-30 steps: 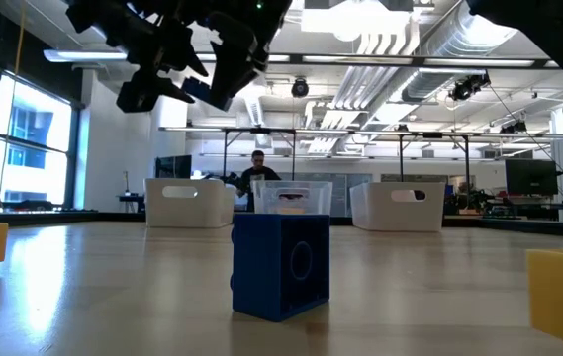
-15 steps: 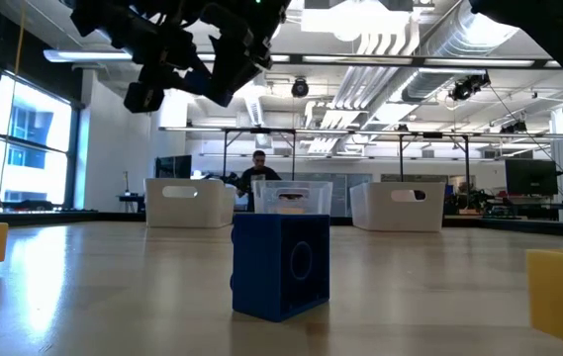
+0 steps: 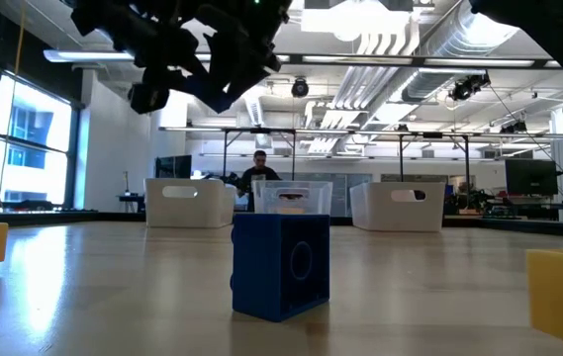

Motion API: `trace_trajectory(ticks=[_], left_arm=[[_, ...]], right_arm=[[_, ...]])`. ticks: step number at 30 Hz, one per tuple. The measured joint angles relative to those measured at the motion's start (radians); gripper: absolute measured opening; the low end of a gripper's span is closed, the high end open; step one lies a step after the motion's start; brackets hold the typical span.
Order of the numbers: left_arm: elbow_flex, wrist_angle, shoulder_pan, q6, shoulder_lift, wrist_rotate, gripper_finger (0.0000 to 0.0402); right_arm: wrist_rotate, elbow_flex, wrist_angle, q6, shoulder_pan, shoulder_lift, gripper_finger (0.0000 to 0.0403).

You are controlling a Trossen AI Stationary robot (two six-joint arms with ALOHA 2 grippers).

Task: Sort & place blocks by color
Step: Put the blue game piece into the left white bin

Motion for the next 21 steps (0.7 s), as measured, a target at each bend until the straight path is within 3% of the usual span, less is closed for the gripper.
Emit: trace_trajectory(ticks=[4, 11, 16, 21], left_arm=[[0.0, -0.004, 0.0, 0.043, 0.0, -0.101, 0.0076], [0.0, -0.018, 0.0, 0.136, 0.0, -0.277, 0.0076], [-0.001, -0.032, 0.01, 0.223, 0.0, -0.44, 0.0076], [-0.002, -0.047, 0.061, 0.289, 0.033, -0.506, 0.0076]], right_arm=[[-0.001, 0.0, -0.048, 0.117, -0.001, 0.0, 0.0272], [-0.001, 0.0, -0.132, 0.293, -0.001, 0.0, 0.0274], [-0.001, -0.014, -0.139, 0.34, -0.002, 0.002, 0.0274], [-0.005, -0.013, -0.137, 0.293, 0.0, 0.007, 0.0275]])
